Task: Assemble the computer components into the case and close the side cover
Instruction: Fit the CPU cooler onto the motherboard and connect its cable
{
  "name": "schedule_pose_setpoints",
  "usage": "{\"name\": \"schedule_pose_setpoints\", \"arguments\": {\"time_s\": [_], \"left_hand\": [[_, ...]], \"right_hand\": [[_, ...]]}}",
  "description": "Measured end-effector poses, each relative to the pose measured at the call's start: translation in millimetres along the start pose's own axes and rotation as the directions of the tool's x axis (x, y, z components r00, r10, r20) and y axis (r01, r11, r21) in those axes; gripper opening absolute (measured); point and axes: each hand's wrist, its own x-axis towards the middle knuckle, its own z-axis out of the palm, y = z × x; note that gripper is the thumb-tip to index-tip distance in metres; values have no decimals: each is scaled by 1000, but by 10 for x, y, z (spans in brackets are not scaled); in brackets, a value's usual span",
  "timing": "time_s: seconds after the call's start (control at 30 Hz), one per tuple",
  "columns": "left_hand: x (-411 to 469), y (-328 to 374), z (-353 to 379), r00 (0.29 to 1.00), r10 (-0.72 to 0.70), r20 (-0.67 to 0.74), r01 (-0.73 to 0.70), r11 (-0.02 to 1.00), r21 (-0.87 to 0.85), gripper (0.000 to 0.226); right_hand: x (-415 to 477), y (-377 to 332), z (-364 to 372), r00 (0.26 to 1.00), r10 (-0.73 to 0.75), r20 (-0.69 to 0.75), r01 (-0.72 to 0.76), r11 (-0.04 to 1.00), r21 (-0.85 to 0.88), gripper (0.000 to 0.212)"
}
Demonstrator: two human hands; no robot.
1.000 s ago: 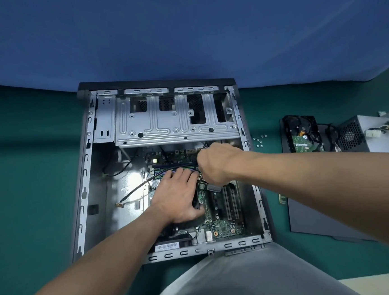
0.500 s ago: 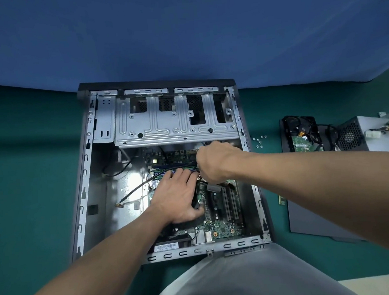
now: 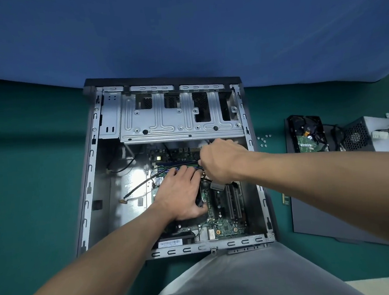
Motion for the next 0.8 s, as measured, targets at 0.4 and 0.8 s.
{"name": "schedule_pose_setpoints", "arguments": {"time_s": [0.4, 0.8], "left_hand": [[-5, -6, 2, 1000, -3, 10, 3, 1000, -17, 85], [2, 0, 13, 999, -12, 50, 13, 1000, -6, 90]], "right_hand": [[-88, 82, 2, 982, -171, -81, 160, 979, -123, 25], [-214, -28, -63, 863, -505, 28, 418, 681, -602, 22]]}}
